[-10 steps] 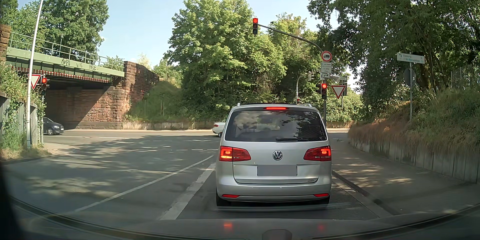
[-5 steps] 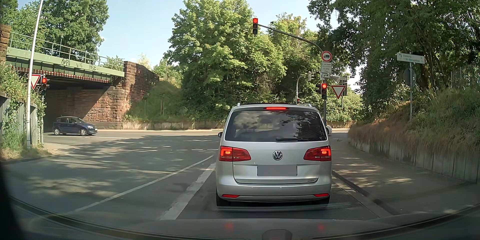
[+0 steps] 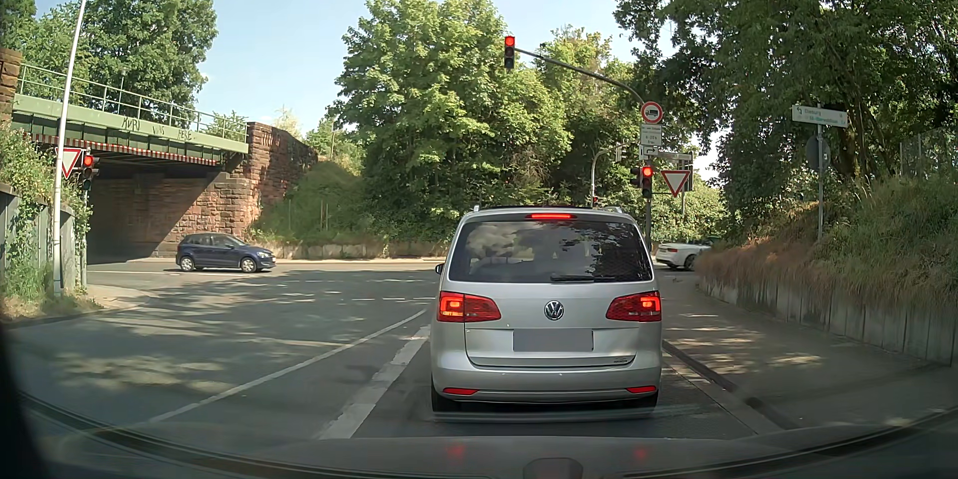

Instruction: Follow the waypoints while adhering to traffic rules and regulations

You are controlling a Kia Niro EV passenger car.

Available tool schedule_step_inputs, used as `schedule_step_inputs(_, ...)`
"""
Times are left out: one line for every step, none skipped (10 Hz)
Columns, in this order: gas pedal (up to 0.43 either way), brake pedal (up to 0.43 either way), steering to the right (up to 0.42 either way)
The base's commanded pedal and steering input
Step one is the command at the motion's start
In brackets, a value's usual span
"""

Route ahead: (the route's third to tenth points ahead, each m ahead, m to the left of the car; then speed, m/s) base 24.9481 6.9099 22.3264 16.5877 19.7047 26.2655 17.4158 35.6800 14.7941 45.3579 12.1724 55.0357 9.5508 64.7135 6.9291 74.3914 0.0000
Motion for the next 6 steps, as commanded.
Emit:
schedule_step_inputs(0.0,0.207,0.005)
schedule_step_inputs(0.0,0.207,0.005)
schedule_step_inputs(0.0,0.207,0.005)
schedule_step_inputs(0.0,0.207,0.005)
schedule_step_inputs(0.0,0.207,0.005)
schedule_step_inputs(0.0,0.207,0.005)
